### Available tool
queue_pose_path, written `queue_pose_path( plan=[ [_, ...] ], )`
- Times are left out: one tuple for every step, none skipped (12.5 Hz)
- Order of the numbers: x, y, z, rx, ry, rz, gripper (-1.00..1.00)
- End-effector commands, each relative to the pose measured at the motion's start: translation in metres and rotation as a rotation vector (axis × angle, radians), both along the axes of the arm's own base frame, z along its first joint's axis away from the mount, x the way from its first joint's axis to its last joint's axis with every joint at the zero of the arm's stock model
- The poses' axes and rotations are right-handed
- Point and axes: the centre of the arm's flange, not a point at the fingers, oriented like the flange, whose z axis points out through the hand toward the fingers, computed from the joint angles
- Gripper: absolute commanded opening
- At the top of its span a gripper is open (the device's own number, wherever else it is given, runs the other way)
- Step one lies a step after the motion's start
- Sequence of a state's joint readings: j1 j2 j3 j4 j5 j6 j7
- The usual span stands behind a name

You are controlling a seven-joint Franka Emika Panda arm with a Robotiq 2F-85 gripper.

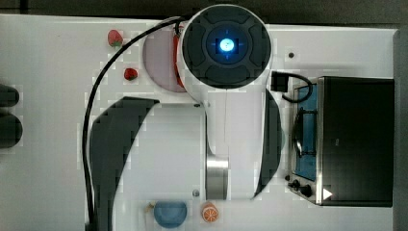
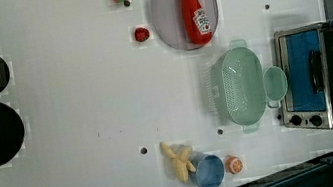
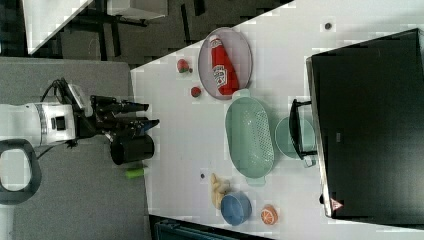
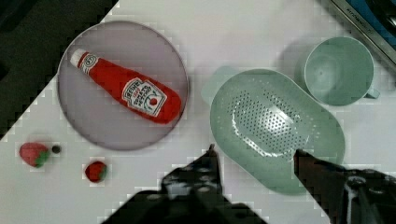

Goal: Drag strainer right to left.

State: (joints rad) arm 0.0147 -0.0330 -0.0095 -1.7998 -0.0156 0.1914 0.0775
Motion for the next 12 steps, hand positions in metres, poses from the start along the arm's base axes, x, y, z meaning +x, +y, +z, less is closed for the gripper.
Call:
queue_pose_path(
  plan=[
    [-0.166,-0.032,0.081,-0.005,-0.008,-0.091,0.59],
    [-0.166,-0.032,0.081,-0.005,-0.007,-0.091,0.81],
    [-0.166,-0.031,0.080,-0.005,-0.005,-0.090,0.99],
    [-0.165,-0.031,0.078,-0.006,0.000,-0.089,1.00],
    [-0.162,-0.030,0.072,-0.006,0.009,-0.086,1.00],
    [-0.156,-0.028,0.062,-0.008,0.016,-0.082,1.00],
    [-0.149,-0.025,0.049,-0.011,0.025,-0.076,1.00],
    [-0.141,-0.021,0.031,-0.015,0.036,-0.077,1.00],
    [-0.132,-0.017,0.010,-0.020,0.048,-0.092,1.00],
    [-0.123,-0.014,-0.013,-0.024,0.063,-0.125,1.00],
    [-0.115,-0.012,-0.039,-0.029,0.083,-0.177,1.00],
    [-0.108,-0.011,-0.067,-0.035,0.104,-0.244,1.00]
  ],
)
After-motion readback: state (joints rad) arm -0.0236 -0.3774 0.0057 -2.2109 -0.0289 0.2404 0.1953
